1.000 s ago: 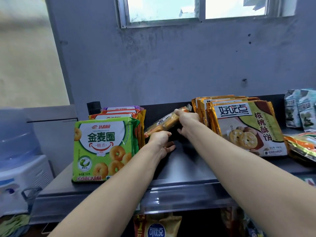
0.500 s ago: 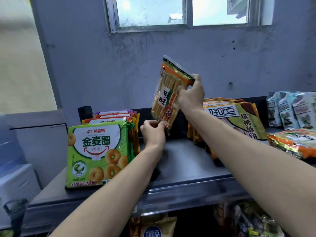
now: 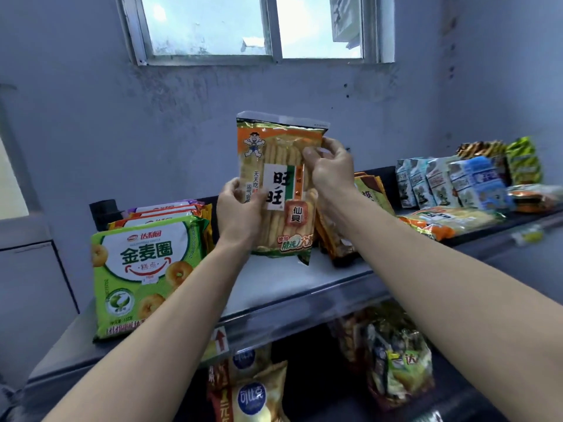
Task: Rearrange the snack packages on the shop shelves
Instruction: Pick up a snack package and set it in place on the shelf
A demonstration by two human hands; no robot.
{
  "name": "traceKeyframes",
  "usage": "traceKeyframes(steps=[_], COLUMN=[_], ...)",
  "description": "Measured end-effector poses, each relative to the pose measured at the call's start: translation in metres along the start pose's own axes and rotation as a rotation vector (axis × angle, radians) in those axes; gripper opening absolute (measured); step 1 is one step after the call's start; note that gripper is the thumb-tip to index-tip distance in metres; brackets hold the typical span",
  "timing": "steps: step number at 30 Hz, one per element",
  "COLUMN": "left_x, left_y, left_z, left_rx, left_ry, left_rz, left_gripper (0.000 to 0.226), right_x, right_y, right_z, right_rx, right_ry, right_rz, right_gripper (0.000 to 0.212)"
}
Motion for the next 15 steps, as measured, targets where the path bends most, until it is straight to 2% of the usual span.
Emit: traceKeyframes(steps=[6, 15], left_x=[-0.004, 0.065], left_y=[0.021, 0.07], left_z=[-0.024, -0.029], left_rx=[0.061, -0.007], left_ry=[0.03, 0.168], left_rz=[-0.116, 0.129], left_gripper=[0.045, 0.027], right_x=[-0.014, -0.106], right_y=[0.037, 0.059], right_z=[0.009, 0.026], right_rx=[0.031, 0.12], right_ry=[0.035, 0.053], right_rz=[0.167, 0.109], right_gripper=[0.007, 0.005])
Point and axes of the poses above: each hand's wrist, its own y-axis away from the middle knuckle, its own x-axis out of the palm, z = x × y, the point moved 10 cm from there along -y, towards the middle knuckle, and after that the axes turned 7 degrees about -x, right-handed, at the moved point
